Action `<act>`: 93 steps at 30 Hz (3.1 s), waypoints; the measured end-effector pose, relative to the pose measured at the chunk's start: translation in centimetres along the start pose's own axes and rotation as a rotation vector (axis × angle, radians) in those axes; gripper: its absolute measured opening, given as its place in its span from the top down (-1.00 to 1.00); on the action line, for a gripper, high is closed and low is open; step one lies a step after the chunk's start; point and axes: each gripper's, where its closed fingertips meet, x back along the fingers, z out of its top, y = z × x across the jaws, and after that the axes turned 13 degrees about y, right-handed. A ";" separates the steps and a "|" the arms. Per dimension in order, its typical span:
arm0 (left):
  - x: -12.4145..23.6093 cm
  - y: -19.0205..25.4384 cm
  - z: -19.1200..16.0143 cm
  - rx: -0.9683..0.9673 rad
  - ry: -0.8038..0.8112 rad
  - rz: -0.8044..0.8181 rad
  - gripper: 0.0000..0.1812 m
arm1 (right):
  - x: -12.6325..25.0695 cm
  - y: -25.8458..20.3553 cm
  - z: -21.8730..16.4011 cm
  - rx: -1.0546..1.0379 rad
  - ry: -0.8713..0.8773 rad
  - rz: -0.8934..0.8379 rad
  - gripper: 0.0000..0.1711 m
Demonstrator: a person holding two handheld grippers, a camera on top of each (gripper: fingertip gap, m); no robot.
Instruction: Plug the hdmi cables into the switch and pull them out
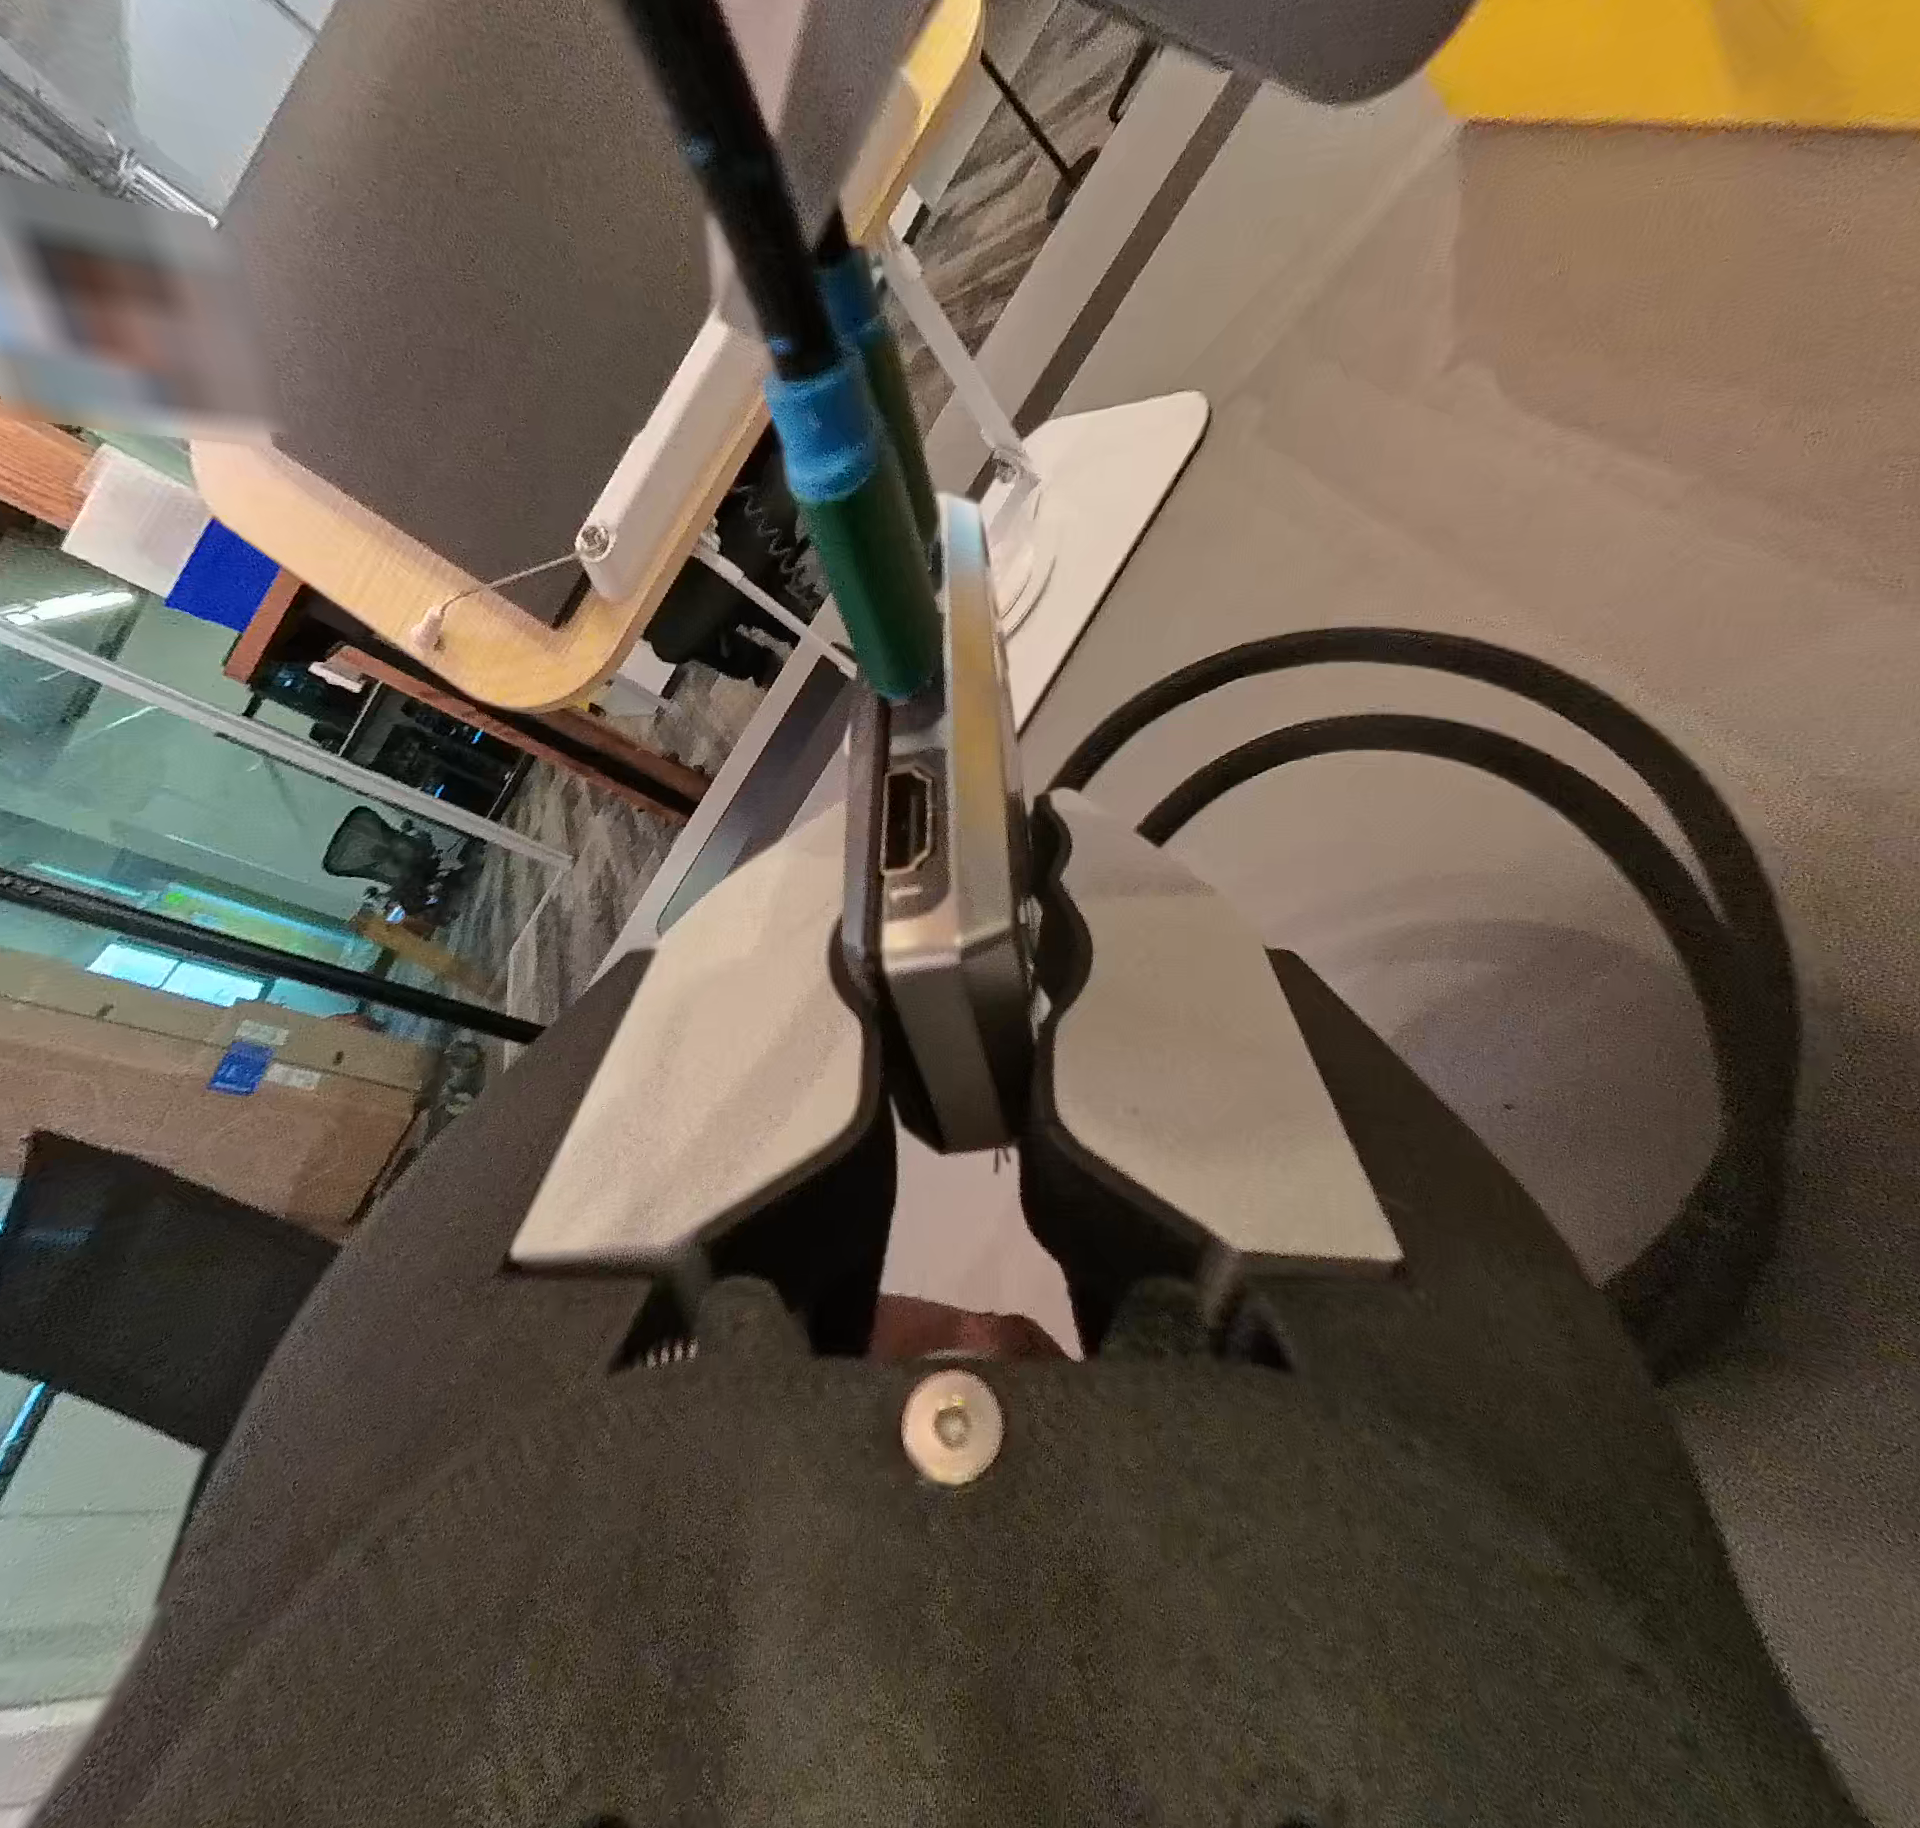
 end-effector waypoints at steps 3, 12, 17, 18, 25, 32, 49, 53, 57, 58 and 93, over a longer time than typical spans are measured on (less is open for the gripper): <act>-0.1 -1.5 -0.3 -0.066 -0.028 0.053 0.75 | 1.0 0.3 0.1 0.031 -0.031 -0.027 0.85; -0.3 -3.2 -0.1 -0.223 -0.031 0.101 0.75 | 1.2 -3.2 -1.0 0.055 -0.088 0.089 0.68; -0.3 -3.6 -0.2 -0.295 -0.058 0.137 0.76 | -0.3 -2.8 -0.3 0.023 0.021 0.027 0.70; -0.2 -3.8 -0.2 -0.311 -0.050 0.149 0.76 | -0.5 -2.8 -0.2 -0.008 0.044 0.023 0.72; -0.5 -3.6 -0.8 -0.306 -0.077 0.143 0.76 | -0.6 -1.9 -0.9 0.062 0.055 -0.031 0.85; -0.4 -3.7 -1.3 -0.346 -0.106 0.155 0.75 | -1.2 -2.0 -1.0 0.052 0.023 -0.005 0.85; -0.3 -4.8 -1.3 -0.339 -0.150 0.127 0.75 | -2.0 -1.1 0.2 -0.210 0.224 0.060 0.91; -0.1 -4.9 -1.6 -0.344 -0.144 0.137 0.74 | -2.3 -1.2 0.4 -0.101 0.189 0.053 0.90; -0.1 -4.7 -1.2 -0.334 -0.148 0.140 0.75 | -2.5 -1.3 0.7 -0.054 0.209 0.063 0.96; -0.1 -4.7 -1.4 -0.349 -0.157 0.140 0.75 | -2.7 -1.3 0.5 -0.033 0.195 0.062 0.96; 0.2 -4.7 -1.5 -0.316 -0.151 0.152 0.76 | -2.4 -1.4 -0.7 -0.025 0.173 0.099 0.80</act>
